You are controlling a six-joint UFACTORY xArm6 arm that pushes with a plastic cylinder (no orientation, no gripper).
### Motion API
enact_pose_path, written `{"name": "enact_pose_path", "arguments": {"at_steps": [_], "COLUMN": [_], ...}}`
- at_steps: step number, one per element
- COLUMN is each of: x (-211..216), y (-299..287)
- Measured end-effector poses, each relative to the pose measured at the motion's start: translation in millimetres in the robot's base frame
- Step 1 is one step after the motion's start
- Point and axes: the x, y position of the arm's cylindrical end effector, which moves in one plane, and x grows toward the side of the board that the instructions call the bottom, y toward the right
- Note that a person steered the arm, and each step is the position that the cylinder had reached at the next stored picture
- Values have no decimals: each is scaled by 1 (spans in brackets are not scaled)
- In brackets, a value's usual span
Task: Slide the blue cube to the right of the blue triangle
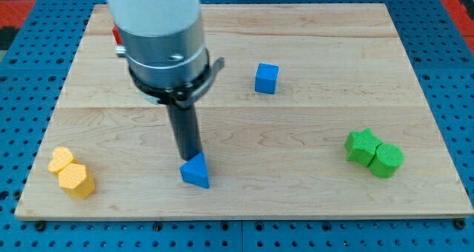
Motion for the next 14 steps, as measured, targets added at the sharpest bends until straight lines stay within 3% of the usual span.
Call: {"name": "enact_pose_path", "arguments": {"at_steps": [1,2,3,4,5,6,7,8,10,12,13,14], "x": [-84,-168,-181,-115,-97,-143,-78,-44,-19,33,68,69], "y": [7,63,115,77,73,81,99,96,153,117,154,95]}}
